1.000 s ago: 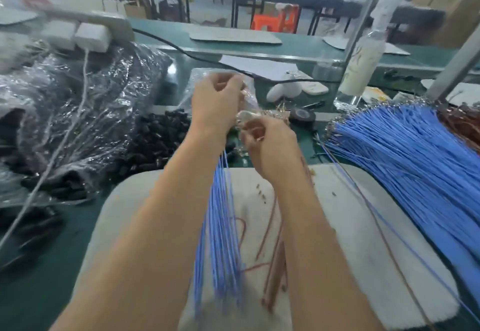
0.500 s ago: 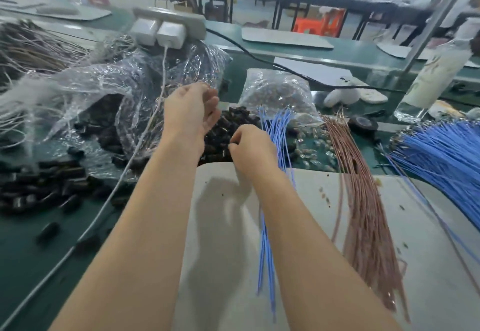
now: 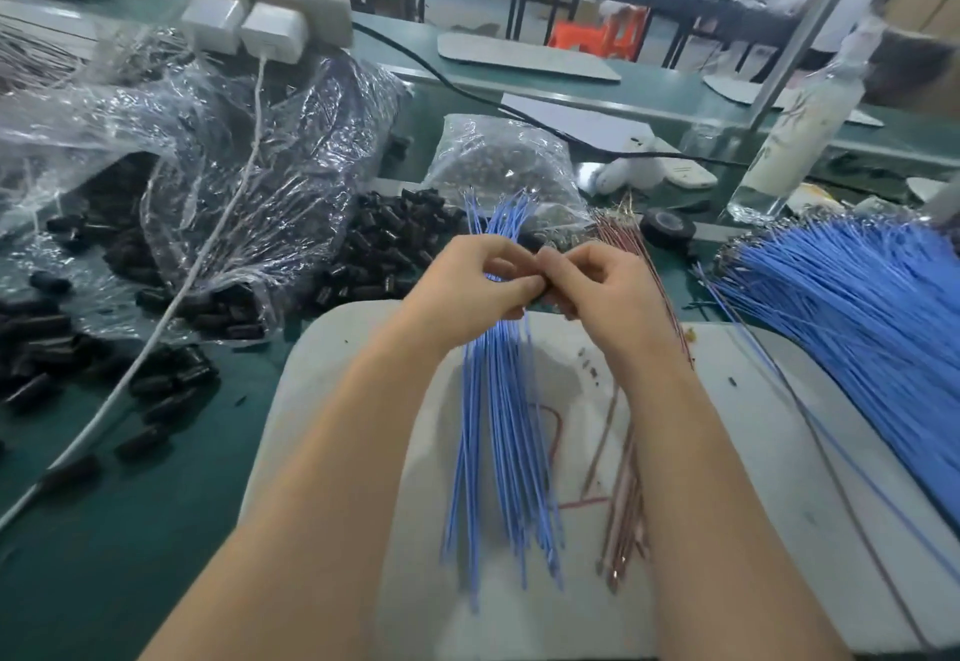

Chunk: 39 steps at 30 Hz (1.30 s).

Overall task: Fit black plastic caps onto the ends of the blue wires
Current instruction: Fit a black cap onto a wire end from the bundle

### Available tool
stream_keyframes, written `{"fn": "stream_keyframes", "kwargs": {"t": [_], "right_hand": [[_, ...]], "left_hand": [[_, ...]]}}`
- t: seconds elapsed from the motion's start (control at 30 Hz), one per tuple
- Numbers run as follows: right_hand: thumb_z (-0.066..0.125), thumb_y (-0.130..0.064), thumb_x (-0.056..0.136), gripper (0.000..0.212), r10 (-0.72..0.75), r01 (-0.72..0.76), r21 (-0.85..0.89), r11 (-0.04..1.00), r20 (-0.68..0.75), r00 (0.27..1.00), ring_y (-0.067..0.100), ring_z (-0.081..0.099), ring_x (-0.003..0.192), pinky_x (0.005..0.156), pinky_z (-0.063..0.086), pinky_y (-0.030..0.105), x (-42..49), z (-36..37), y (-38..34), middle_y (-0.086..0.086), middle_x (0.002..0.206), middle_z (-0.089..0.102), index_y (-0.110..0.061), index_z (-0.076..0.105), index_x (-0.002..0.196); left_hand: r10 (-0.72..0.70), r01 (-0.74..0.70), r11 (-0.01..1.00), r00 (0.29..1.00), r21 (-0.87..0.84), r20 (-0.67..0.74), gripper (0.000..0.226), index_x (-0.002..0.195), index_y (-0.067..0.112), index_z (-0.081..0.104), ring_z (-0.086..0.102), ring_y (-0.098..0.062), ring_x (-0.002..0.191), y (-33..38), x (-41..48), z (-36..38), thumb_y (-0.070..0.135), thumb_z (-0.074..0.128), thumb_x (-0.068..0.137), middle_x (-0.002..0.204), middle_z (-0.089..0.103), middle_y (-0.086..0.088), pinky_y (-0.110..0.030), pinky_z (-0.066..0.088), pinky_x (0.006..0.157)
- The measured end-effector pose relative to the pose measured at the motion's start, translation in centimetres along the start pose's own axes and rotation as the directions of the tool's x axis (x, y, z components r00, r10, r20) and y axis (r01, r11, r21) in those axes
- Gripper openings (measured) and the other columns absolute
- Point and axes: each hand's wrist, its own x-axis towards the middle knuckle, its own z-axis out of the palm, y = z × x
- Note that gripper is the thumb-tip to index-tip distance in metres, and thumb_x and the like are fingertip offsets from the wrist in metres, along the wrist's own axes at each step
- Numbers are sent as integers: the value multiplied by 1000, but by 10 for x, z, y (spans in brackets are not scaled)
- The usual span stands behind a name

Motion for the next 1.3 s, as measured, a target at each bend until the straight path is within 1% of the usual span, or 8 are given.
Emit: {"fn": "stream_keyframes", "kwargs": {"t": [0.37,0.5,0.67,0.77,0.87,0.97,1.17,1.3], "right_hand": [[51,-2,93,16,98,-108,348,931,46,994,13,65,69,66,53,22,2,16,1,1,73,69,-15,58,86],[65,-30,88,18,56,-66,-468,881,-37,998,1,55,66,62,47,22,0,13,6,-10,72,61,-25,58,72],[67,-36,86,27,211,-120,-683,721,51,976,4,48,57,48,32,21,-1,22,3,-5,64,58,-22,60,64],[64,-27,88,22,223,-166,-526,834,46,974,7,48,53,49,36,22,-1,19,-2,0,66,62,-18,65,68],[57,-16,94,15,215,-221,76,972,72,974,4,41,43,44,35,16,-2,6,-8,-2,62,61,-10,61,80],[49,-7,97,12,139,-129,680,722,39,989,5,43,41,40,36,15,-1,-4,-13,1,62,62,-6,53,85],[46,-3,98,12,146,179,647,741,-416,898,10,57,55,56,50,20,5,-3,-8,7,78,62,-13,47,90],[50,-5,96,14,141,55,599,799,-276,951,9,59,62,61,50,22,8,-2,-2,3,81,64,-15,57,88]], "left_hand": [[-272,252,833,962,-492,31,10,90,14,66,60,-7,71,-16,1,-14,9,57,93,78,64,1,-18,55,67],[-334,238,731,942,-640,-32,8,88,13,59,67,-9,66,-16,4,-17,9,55,94,79,68,-3,-22,57,64],[-332,187,656,941,-731,-57,7,86,5,60,65,-8,60,-17,6,-17,7,57,92,72,67,-6,-15,54,55],[-336,173,640,939,-749,-70,7,83,3,63,66,-9,61,-17,7,-16,4,59,90,68,68,-6,-14,53,55],[-330,155,618,941,-771,-75,6,85,3,63,68,-10,64,-15,7,-16,2,59,90,70,69,-7,-16,54,57],[-281,183,618,960,-765,3,9,88,6,59,68,-12,69,-13,5,-14,6,52,95,83,70,-10,-21,58,65],[-109,279,753,946,-596,305,13,94,8,59,71,-18,85,-4,-6,-7,9,46,97,100,72,-10,-26,58,73],[-79,194,784,973,-589,215,14,100,1,60,63,-4,62,-4,-6,-5,3,48,96,92,71,-9,-14,53,63]]}}
